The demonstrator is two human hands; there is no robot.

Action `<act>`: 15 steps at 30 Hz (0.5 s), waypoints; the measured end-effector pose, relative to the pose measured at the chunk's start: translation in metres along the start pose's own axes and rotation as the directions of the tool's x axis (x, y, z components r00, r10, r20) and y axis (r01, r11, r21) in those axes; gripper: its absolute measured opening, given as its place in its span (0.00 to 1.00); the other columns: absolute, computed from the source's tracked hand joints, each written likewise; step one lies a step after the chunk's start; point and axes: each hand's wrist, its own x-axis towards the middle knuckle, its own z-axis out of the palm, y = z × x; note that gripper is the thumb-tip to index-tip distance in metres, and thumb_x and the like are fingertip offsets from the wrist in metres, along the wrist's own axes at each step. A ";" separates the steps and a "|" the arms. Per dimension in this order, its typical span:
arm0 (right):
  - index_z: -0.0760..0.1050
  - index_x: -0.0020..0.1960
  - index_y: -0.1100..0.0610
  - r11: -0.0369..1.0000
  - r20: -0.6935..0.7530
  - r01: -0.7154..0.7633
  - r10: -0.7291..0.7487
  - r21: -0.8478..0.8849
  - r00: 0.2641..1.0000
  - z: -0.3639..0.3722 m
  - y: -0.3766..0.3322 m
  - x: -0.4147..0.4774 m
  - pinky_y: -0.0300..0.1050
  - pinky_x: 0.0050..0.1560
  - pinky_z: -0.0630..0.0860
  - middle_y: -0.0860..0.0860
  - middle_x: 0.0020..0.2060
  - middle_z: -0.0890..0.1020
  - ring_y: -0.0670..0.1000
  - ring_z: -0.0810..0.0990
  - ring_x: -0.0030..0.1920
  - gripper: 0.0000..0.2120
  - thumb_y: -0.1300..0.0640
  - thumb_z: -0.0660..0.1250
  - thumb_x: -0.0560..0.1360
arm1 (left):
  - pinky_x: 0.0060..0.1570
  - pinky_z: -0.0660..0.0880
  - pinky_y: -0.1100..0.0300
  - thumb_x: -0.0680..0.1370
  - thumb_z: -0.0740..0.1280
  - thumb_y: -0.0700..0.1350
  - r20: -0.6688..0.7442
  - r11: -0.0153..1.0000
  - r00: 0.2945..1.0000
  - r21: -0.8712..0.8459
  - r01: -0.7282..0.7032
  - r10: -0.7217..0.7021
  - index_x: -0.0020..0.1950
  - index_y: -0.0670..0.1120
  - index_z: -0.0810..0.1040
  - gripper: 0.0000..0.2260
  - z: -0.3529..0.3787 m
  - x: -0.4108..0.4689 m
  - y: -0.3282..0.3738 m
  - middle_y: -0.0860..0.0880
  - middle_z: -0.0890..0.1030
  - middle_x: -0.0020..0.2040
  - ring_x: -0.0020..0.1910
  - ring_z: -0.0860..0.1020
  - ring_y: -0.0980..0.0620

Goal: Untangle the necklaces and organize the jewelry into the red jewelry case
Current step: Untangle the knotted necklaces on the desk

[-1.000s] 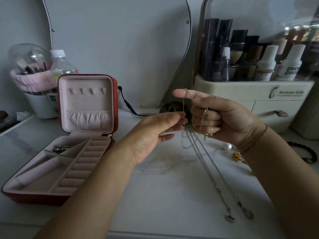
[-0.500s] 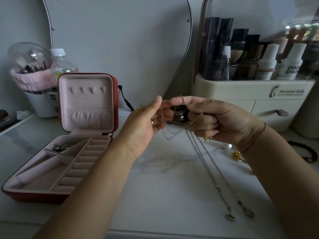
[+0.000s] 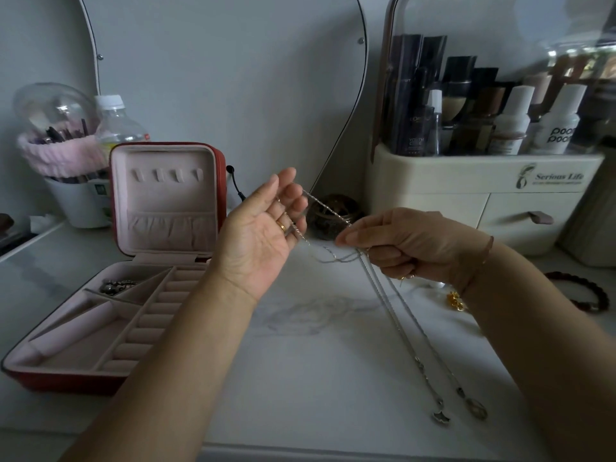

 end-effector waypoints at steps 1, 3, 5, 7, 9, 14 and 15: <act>0.80 0.45 0.60 1.000 -0.022 -0.010 0.010 -0.021 1.000 0.000 0.000 0.000 0.38 0.24 0.52 0.48 0.21 0.62 0.46 0.56 0.21 0.05 0.60 0.67 0.73 | 0.48 0.70 0.61 0.71 0.64 0.49 -0.012 1.000 1.000 -0.005 -0.005 0.005 0.39 0.50 0.86 0.10 0.000 0.000 0.001 0.54 0.81 0.38 0.41 0.79 0.56; 0.79 0.43 0.60 0.997 -0.057 -0.030 0.026 -0.068 0.998 0.000 0.001 0.001 0.37 0.23 0.54 0.48 0.21 0.62 0.46 0.57 0.21 0.04 0.61 0.66 0.75 | 0.47 0.71 0.61 0.70 0.65 0.49 -0.033 0.999 0.999 -0.030 -0.016 0.015 0.39 0.50 0.86 0.10 -0.001 0.001 0.002 0.54 0.81 0.39 0.42 0.79 0.56; 0.77 0.44 0.62 0.993 -0.085 -0.040 0.031 -0.108 0.996 0.001 0.001 0.001 0.37 0.22 0.55 0.49 0.21 0.63 0.46 0.57 0.21 0.05 0.61 0.66 0.75 | 0.47 0.71 0.61 0.70 0.65 0.49 -0.056 0.998 0.998 -0.060 -0.029 0.025 0.39 0.50 0.85 0.09 -0.003 0.002 0.004 0.53 0.81 0.38 0.41 0.79 0.55; 0.76 0.45 0.63 0.993 -0.112 -0.046 0.034 -0.112 0.993 0.001 0.000 0.001 0.36 0.21 0.56 0.49 0.21 0.63 0.46 0.58 0.21 0.06 0.60 0.64 0.76 | 0.47 0.72 0.61 0.70 0.65 0.48 -0.089 0.995 0.995 -0.089 -0.047 0.039 0.40 0.49 0.85 0.09 -0.004 0.003 0.006 0.53 0.80 0.36 0.38 0.78 0.55; 0.76 0.44 0.63 0.995 -0.133 -0.040 0.028 -0.088 0.991 0.001 0.000 0.001 0.35 0.20 0.55 0.48 0.21 0.62 0.45 0.57 0.20 0.09 0.58 0.62 0.78 | 0.44 0.74 0.61 0.73 0.65 0.45 -0.133 0.991 0.990 -0.115 -0.063 0.047 0.41 0.48 0.84 0.09 -0.005 0.004 0.006 0.52 0.76 0.32 0.32 0.74 0.56; 0.74 0.41 0.59 0.999 -0.183 0.045 -0.049 -0.026 0.982 0.004 -0.001 0.003 0.36 0.20 0.56 0.49 0.21 0.64 0.45 0.58 0.20 0.13 0.53 0.59 0.80 | 0.25 0.66 0.66 0.78 0.60 0.43 -0.203 0.996 0.979 -0.083 -0.036 0.018 0.42 0.44 0.80 0.10 -0.007 0.008 0.005 0.52 0.66 0.23 0.23 0.64 0.57; 0.74 0.41 0.59 0.997 -0.194 0.072 -0.077 -0.036 0.978 0.005 -0.001 0.003 0.36 0.20 0.56 0.50 0.21 0.66 0.46 0.58 0.20 0.13 0.53 0.59 0.80 | 0.23 0.63 0.67 0.78 0.60 0.43 -0.196 0.998 0.981 -0.064 -0.019 0.006 0.42 0.45 0.79 0.10 -0.008 0.008 0.005 0.52 0.65 0.22 0.22 0.62 0.57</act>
